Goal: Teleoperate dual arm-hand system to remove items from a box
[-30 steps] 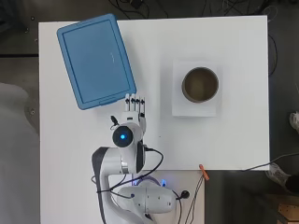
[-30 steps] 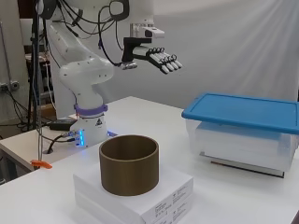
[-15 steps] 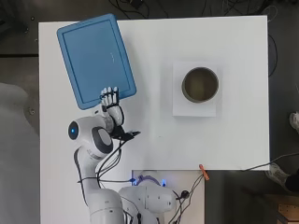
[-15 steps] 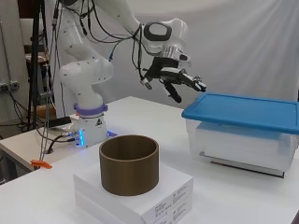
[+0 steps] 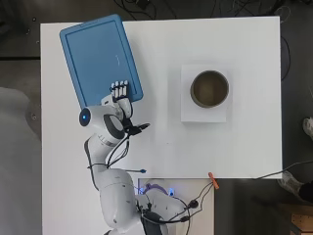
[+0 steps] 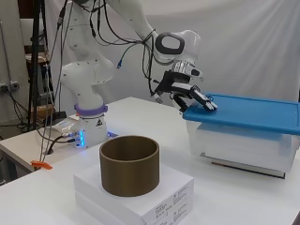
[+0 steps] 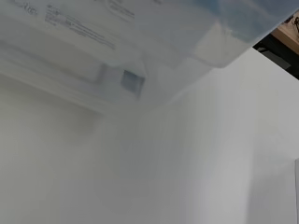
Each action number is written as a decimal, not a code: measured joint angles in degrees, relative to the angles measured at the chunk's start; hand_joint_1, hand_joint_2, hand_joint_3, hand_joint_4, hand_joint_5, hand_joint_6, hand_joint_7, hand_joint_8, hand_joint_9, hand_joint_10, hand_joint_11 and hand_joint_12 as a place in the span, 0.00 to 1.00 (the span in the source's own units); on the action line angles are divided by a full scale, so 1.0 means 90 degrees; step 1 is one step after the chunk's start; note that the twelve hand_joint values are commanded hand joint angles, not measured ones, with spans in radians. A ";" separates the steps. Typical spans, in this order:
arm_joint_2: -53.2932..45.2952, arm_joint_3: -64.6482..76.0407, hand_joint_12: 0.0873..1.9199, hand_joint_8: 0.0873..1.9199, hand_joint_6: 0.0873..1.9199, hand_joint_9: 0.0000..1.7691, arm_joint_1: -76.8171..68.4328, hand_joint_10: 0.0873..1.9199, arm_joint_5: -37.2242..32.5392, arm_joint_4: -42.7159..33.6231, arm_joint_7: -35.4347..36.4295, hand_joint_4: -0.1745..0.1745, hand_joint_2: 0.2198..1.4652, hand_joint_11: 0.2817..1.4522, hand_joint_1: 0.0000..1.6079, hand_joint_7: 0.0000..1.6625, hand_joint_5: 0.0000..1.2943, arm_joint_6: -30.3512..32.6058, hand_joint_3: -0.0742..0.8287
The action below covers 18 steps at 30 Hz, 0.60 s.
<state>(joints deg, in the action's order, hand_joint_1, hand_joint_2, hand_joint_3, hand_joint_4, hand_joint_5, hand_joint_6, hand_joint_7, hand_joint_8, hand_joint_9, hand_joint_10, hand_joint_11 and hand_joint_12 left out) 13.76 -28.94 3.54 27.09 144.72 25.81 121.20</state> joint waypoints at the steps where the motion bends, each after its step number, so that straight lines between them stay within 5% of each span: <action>1: -0.0081 0.0041 0.00 0.00 0.00 0.24 -0.0009 0.00 -0.0152 -0.0085 0.0035 0.26 0.84 0.13 0.64 0.20 0.34 -0.0047 0.14; 3: -0.0087 0.0168 0.00 0.00 0.00 0.25 -0.0029 0.00 -0.0547 -0.0184 0.0413 0.27 0.89 0.11 0.62 0.24 0.43 -0.0098 0.12; 7: 0.0404 0.0577 0.00 0.00 0.00 0.26 -0.0167 0.00 -0.1358 -0.0255 0.1746 0.13 0.95 0.10 0.47 0.26 0.40 -0.0209 0.12; 10: 0.1040 0.0730 0.00 0.00 0.00 0.27 -0.0323 0.00 -0.1729 -0.0492 0.1973 0.08 0.99 0.11 0.41 0.27 0.39 -0.0388 0.10; 13: 0.1301 0.0766 0.00 0.00 0.00 0.32 -0.0398 0.00 -0.1985 -0.1147 0.1956 0.10 0.97 0.13 0.47 0.32 0.42 -0.0598 0.08; 14: 0.1327 0.0785 0.00 0.14 0.23 0.44 -0.0419 0.00 -0.2004 -0.1305 0.1986 0.20 0.91 0.23 0.57 0.42 0.49 -0.0599 0.07; 15: 0.1345 0.0850 0.00 0.37 0.41 0.49 -0.0438 0.20 -0.2064 -0.1416 0.2107 0.23 0.85 0.34 0.68 0.45 0.52 -0.0543 0.07; 16: 0.1316 0.0952 0.12 0.55 0.53 0.50 -0.0456 0.44 -0.2207 -0.1471 0.2364 0.16 0.83 0.37 0.75 0.44 0.50 -0.0424 0.08; 17: 0.1228 0.1080 0.23 0.65 0.63 0.48 -0.0472 0.60 -0.2454 -0.1518 0.2834 0.09 0.83 0.35 0.79 0.40 0.48 -0.0237 0.08; 18: 0.1126 0.1161 0.44 0.74 0.75 0.53 -0.0476 0.73 -0.2680 -0.1584 0.3333 0.41 0.88 0.38 0.66 0.45 0.44 -0.0096 0.09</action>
<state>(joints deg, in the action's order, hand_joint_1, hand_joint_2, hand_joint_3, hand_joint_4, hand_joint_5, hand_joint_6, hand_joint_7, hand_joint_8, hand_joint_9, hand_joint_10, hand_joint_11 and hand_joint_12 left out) 23.90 -18.49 -0.74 2.97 130.46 55.81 120.33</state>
